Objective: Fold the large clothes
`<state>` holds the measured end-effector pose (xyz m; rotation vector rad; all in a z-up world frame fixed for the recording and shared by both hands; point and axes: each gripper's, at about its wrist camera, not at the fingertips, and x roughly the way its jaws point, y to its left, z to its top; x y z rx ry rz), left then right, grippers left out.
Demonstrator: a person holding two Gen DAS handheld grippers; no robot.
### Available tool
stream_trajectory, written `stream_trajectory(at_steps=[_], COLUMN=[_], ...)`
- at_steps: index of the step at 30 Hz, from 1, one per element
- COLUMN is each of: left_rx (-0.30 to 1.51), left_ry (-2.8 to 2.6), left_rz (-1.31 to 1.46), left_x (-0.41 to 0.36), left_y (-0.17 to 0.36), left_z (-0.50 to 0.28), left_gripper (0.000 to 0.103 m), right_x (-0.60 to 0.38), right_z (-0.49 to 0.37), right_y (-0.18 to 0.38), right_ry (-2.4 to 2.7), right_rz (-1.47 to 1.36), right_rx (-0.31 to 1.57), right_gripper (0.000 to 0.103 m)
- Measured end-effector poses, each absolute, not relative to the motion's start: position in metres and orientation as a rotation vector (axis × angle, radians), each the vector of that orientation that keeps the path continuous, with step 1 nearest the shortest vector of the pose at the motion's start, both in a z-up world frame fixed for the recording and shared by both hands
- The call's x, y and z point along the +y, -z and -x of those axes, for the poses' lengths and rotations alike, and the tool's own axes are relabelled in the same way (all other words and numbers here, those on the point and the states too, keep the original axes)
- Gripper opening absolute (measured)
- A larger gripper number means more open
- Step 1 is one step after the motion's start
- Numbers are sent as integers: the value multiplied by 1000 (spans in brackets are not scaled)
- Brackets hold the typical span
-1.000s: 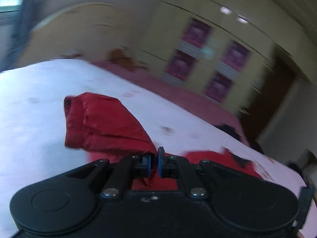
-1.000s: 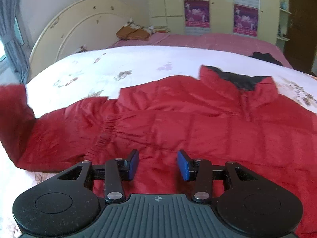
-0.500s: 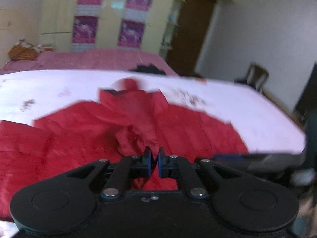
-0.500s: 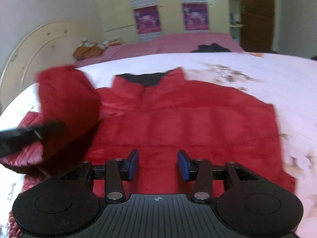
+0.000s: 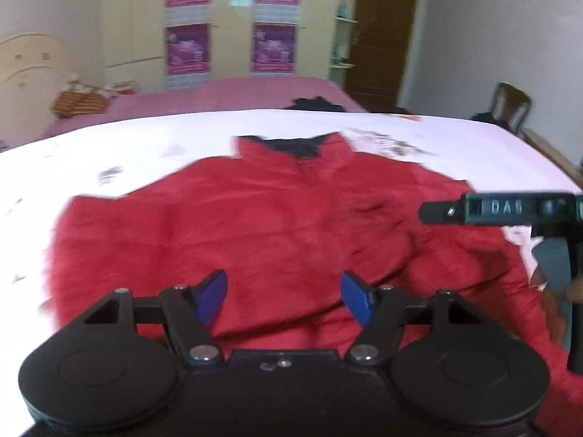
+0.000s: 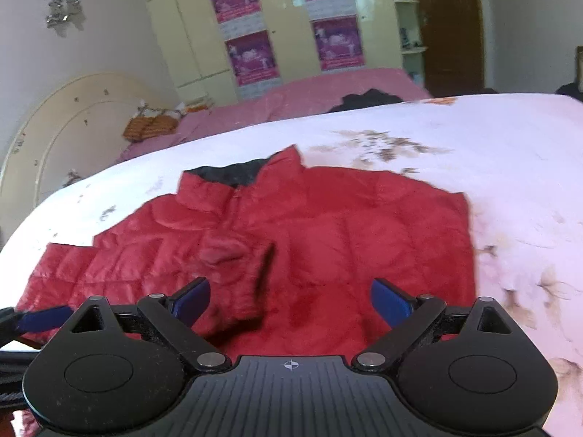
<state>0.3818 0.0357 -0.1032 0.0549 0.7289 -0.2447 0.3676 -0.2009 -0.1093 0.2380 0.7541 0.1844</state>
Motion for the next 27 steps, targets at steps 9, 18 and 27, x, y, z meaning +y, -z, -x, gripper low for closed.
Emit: stream_trajectory(at_steps=[9, 18, 27], left_rx=[774, 724, 692], left_ry=[-28, -94, 14], left_rz=[-80, -117, -182], left_x=[101, 100, 85], left_y=[122, 138, 143], left_z=[-350, -393, -405], left_gripper=[67, 47, 26], right_x=[-163, -183, -240], right_z=[-404, -391, -375], right_y=[140, 90, 102], right_ry=[-258, -202, -50], right_rz=[-248, -189, -153], right_rx=[887, 691, 740], right_gripper=[45, 19, 19])
